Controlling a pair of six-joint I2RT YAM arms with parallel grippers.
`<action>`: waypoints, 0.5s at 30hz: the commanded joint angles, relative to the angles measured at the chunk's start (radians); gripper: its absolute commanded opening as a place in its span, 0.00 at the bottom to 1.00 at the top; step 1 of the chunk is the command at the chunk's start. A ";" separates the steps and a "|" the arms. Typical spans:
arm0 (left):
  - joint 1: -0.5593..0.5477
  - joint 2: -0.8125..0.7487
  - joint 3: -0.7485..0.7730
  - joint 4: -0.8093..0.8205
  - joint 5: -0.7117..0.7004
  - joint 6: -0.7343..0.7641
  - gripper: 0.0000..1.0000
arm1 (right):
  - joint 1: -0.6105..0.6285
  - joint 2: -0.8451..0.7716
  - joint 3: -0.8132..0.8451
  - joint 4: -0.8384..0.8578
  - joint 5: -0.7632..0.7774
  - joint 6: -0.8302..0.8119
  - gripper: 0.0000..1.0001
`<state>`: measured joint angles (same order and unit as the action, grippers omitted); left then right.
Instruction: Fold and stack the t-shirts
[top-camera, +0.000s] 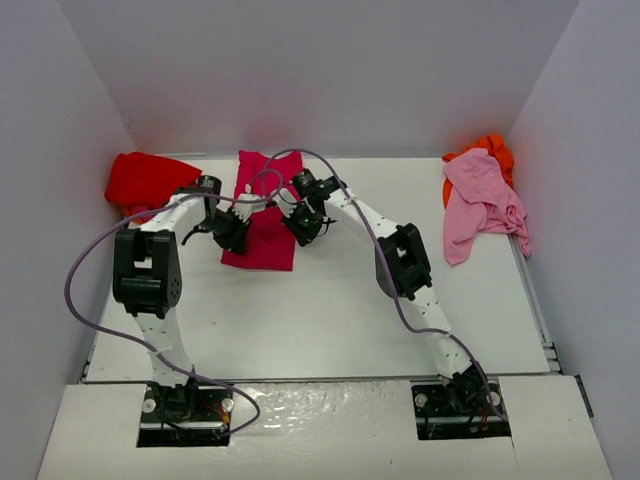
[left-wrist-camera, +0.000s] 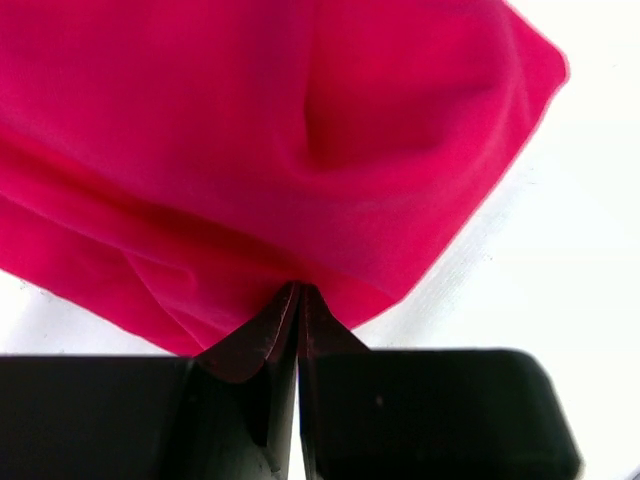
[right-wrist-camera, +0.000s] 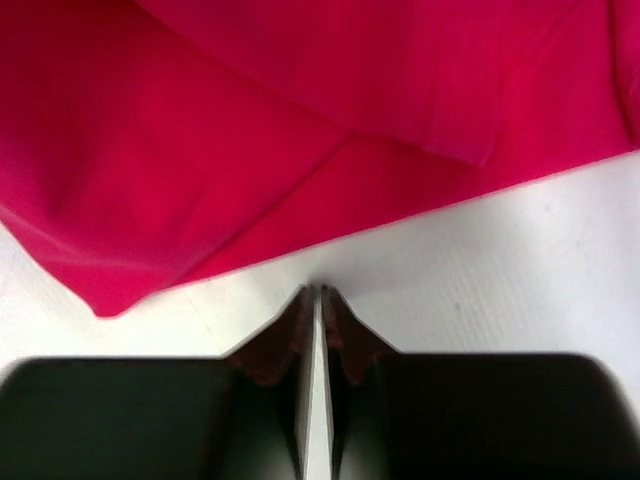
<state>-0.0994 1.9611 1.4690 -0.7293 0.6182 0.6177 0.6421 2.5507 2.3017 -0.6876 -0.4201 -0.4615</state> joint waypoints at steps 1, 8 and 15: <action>-0.039 -0.095 -0.068 0.164 -0.032 -0.084 0.00 | 0.177 -0.125 -0.015 0.068 -0.006 -0.129 0.00; -0.035 -0.244 -0.127 0.293 -0.030 -0.144 0.00 | 0.108 -0.117 -0.032 0.081 0.137 -0.056 0.00; -0.002 -0.318 -0.090 0.296 -0.052 -0.190 0.00 | 0.057 -0.126 0.005 0.156 0.480 0.002 0.04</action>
<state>-0.1076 1.7392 1.3043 -0.5213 0.5494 0.4772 0.6937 2.5210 2.2730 -0.5938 -0.1855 -0.4685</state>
